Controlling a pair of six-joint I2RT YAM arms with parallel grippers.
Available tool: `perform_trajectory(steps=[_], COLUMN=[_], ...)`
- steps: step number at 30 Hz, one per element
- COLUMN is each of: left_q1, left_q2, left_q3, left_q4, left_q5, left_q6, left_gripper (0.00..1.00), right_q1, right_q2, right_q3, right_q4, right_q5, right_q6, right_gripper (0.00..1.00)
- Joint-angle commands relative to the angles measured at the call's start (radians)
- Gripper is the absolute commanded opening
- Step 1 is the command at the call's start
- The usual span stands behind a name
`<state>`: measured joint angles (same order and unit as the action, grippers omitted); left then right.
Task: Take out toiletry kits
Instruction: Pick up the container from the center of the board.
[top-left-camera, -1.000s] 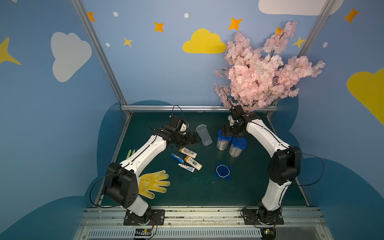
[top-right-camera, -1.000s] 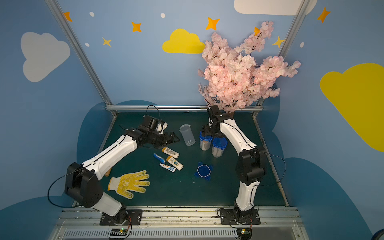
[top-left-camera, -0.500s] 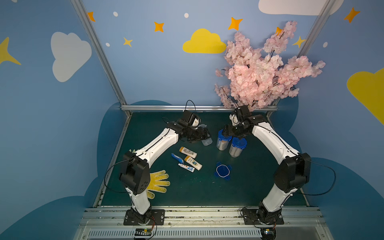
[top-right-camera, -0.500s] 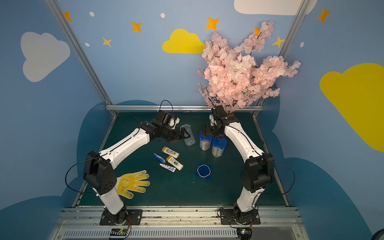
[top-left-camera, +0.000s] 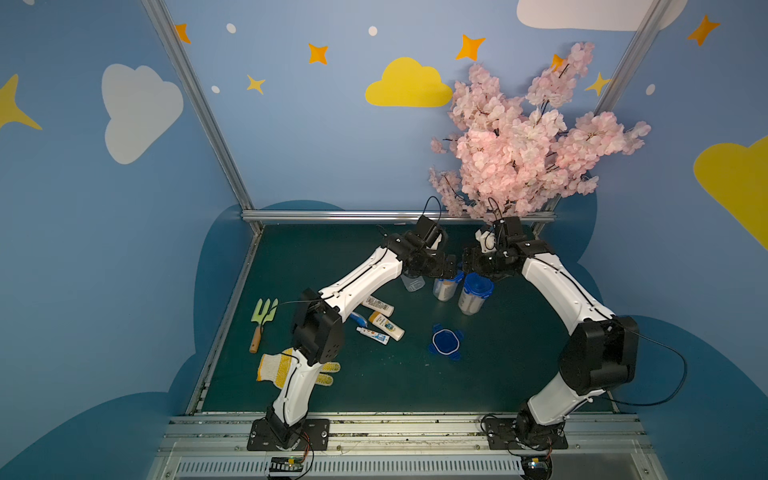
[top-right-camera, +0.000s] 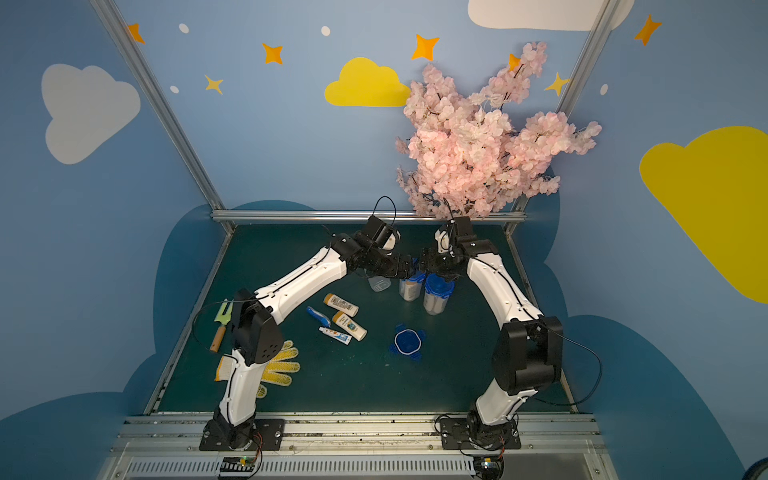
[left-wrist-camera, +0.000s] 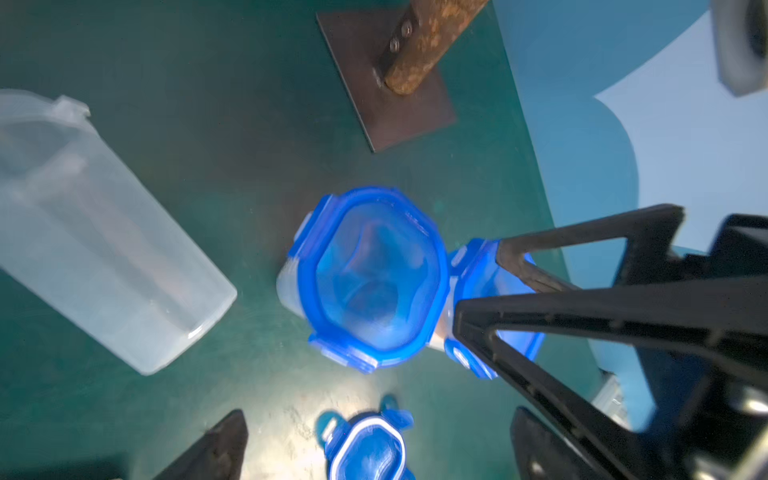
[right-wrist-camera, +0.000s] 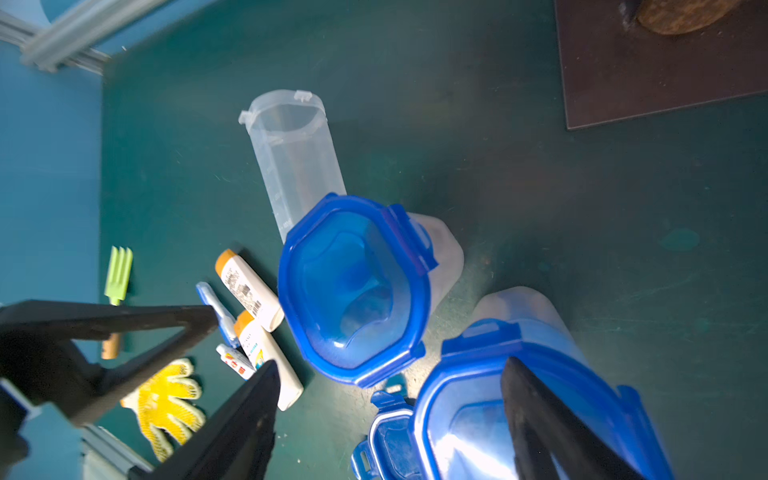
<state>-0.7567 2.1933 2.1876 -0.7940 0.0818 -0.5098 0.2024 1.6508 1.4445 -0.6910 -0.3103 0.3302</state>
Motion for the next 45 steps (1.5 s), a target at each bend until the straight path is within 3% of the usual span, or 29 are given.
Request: perform_trajectory(steps=[1, 5, 8, 18, 24, 37, 45], left_q1=[-0.044, -0.086, -0.101, -0.115, -0.117, -0.117, -0.117], left_q2=[0.088, 0.242, 0.298, 0.328, 0.370, 0.407, 0.399], left_q3=[0.190, 0.488, 0.576, 0.521, 0.521, 0.523, 0.523], left_q4=[-0.169, -0.325, -0.360, -0.271, -0.230, -0.185, -0.179], left_q5=[-0.169, -0.306, -0.351, -0.418, -0.383, -0.356, -0.355], left_q6=[0.093, 0.156, 0.175, 0.211, 0.213, 0.206, 0.212], left_gripper=[0.98, 0.99, 0.99, 0.99, 0.99, 0.99, 0.81], right_q1=[-0.026, -0.057, -0.083, -0.147, -0.167, -0.178, -0.180], right_q2=[-0.038, -0.096, -0.139, -0.246, -0.324, -0.438, -0.428], right_q3=[-0.031, -0.077, -0.120, -0.224, -0.305, -0.424, -0.423], right_q4=[0.055, 0.081, 0.099, 0.154, 0.221, 0.357, 0.344], right_q5=[-0.064, -0.057, -0.050, -0.074, -0.052, -0.058, -0.070], right_q6=[0.013, 0.019, 0.027, 0.065, 0.126, 0.107, 0.114], right_gripper=[0.82, 0.82, 0.83, 0.83, 0.84, 0.84, 0.84])
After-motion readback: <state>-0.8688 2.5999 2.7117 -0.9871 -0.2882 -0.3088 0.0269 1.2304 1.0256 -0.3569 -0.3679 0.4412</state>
